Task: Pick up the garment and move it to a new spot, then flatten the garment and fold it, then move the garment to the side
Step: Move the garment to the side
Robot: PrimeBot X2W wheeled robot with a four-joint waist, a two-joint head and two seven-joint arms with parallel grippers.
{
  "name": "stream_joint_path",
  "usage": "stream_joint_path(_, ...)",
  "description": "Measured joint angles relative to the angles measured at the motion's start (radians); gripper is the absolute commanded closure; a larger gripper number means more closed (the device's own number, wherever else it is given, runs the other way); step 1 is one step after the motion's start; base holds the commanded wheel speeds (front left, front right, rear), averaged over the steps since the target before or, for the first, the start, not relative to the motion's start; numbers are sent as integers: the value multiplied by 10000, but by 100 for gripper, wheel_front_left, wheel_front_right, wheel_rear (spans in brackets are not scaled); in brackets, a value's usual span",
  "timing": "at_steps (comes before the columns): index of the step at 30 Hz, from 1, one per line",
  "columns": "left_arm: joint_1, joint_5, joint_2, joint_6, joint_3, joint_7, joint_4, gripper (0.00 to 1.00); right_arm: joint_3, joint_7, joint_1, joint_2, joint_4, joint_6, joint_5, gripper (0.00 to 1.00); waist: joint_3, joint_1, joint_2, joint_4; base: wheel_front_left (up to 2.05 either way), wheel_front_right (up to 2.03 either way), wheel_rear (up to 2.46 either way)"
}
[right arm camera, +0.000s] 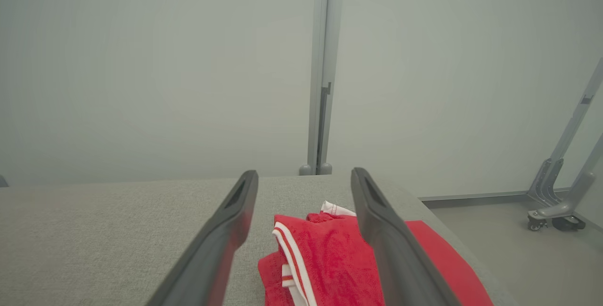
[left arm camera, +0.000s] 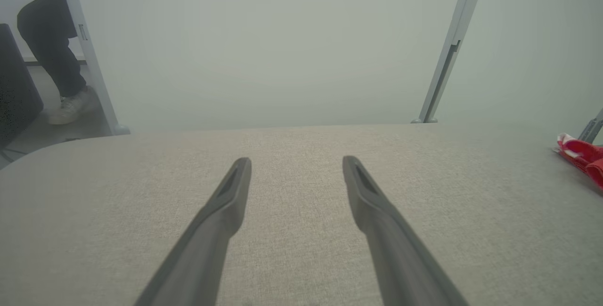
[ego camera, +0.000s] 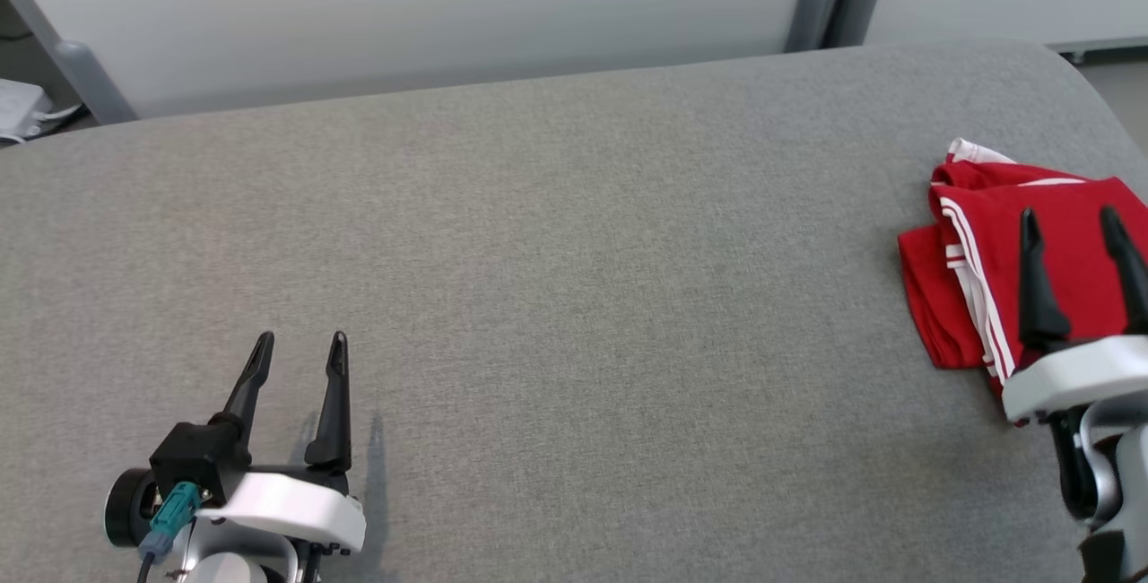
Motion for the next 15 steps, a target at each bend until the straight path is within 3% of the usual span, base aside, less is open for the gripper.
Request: stream_joint_path(15, 944, -130, 0, 476, 180, 0, 92, 0, 846, 0, 1786, 309, -631, 0, 236, 0, -1024, 0, 0, 982, 0, 0, 0)
